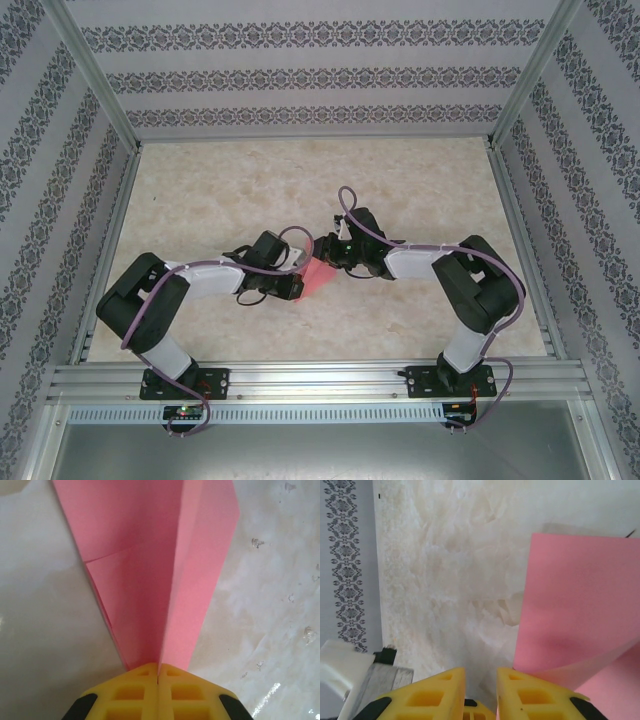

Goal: Fold a paper plane with a square sheet of paper (pick it up from the middle)
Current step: Fourth fold the wing at the center of the table.

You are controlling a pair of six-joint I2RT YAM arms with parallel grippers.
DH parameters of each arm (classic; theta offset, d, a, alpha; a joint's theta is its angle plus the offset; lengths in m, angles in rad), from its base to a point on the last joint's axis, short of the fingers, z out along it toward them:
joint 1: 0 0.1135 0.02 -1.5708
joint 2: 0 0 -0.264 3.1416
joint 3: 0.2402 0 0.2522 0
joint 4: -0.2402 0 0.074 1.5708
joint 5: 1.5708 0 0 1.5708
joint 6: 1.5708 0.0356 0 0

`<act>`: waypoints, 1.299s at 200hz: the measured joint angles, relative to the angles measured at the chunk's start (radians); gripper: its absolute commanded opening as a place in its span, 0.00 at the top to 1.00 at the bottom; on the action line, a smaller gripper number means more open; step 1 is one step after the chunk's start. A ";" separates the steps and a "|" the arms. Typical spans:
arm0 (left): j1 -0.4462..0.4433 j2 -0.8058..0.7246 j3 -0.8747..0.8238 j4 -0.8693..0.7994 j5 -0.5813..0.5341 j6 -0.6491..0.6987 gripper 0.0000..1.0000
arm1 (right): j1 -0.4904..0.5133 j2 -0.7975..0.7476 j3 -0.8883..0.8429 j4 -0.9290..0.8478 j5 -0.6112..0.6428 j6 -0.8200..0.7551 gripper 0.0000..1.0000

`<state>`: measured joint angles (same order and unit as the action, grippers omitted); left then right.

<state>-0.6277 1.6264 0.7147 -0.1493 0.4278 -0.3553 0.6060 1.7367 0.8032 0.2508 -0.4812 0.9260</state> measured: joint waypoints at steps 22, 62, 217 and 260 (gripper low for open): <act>0.034 0.003 -0.013 0.018 0.048 -0.028 1.00 | 0.000 -0.013 0.000 -0.008 0.000 -0.005 0.77; 0.077 0.006 -0.036 0.048 0.108 -0.071 1.00 | 0.002 -0.023 -0.008 -0.008 -0.006 -0.005 0.77; 0.124 0.042 -0.060 0.127 0.214 -0.186 1.00 | 0.032 0.048 0.043 -0.004 -0.026 -0.011 0.80; 0.130 0.042 -0.069 0.145 0.221 -0.223 1.00 | 0.028 0.050 0.043 0.014 -0.037 -0.011 0.80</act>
<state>-0.4976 1.6680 0.6460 -0.0048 0.6487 -0.5785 0.6342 1.7863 0.8459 0.2649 -0.5182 0.9154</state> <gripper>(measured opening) 0.068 0.200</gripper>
